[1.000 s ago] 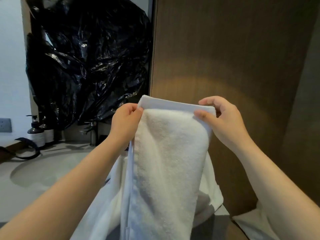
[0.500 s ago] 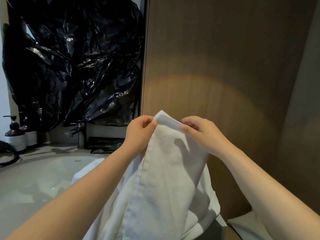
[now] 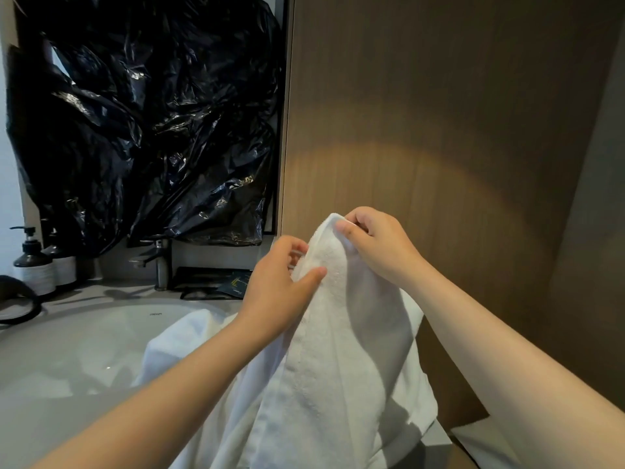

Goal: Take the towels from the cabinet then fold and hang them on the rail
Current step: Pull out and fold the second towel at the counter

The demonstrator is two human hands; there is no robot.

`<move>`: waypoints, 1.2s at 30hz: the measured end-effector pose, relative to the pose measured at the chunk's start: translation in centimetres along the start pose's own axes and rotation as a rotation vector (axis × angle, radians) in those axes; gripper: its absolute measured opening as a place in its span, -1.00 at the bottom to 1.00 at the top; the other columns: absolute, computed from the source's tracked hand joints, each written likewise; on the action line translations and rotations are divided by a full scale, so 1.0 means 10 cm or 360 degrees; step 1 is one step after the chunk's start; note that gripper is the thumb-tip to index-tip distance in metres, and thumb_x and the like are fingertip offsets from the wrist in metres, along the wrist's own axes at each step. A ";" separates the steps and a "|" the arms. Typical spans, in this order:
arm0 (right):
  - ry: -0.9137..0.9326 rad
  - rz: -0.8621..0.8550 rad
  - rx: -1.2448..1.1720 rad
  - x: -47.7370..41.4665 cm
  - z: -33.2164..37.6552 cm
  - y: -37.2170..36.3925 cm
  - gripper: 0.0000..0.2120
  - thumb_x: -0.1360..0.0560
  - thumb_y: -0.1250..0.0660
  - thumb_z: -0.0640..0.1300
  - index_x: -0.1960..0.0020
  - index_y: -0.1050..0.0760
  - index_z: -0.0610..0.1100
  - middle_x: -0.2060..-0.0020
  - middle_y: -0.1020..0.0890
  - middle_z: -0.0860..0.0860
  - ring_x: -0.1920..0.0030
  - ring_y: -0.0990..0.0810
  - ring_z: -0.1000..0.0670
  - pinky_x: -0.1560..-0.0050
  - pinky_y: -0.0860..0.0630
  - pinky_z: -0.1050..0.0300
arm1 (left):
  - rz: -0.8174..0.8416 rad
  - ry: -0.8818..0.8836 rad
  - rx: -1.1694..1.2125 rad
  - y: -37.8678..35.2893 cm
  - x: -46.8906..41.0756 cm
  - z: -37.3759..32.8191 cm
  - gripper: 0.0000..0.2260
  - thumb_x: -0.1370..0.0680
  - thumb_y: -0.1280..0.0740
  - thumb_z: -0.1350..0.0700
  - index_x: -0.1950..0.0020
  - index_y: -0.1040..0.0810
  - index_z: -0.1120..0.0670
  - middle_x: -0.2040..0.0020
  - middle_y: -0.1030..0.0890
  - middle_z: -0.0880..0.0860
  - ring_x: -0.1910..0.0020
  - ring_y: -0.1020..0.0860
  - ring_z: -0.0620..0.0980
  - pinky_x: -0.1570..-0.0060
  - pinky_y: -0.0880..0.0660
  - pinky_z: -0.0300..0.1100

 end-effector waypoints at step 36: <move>-0.0416 -0.0601 0.0130 0.45 -0.35 0.84 -0.60 -0.62 -0.20 -0.03 0.38 -0.24 -0.03 0.39 -0.35 0.07 0.30 -0.33 0.00 0.24 -0.19 0.08 | 0.0663 0.0176 -0.0198 1.00 0.60 0.16 -0.57 -0.33 -0.38 -0.20 0.37 -0.48 0.19 0.44 -0.43 -0.02 0.43 -0.38 -0.09 0.34 -0.29 -0.18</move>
Point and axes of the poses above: each hand's wrist, its own x-axis away from the middle knuckle, its own y-axis out of the back of the hand, z = x × y, the point moved 6 cm from there along -x, towards the middle knuckle
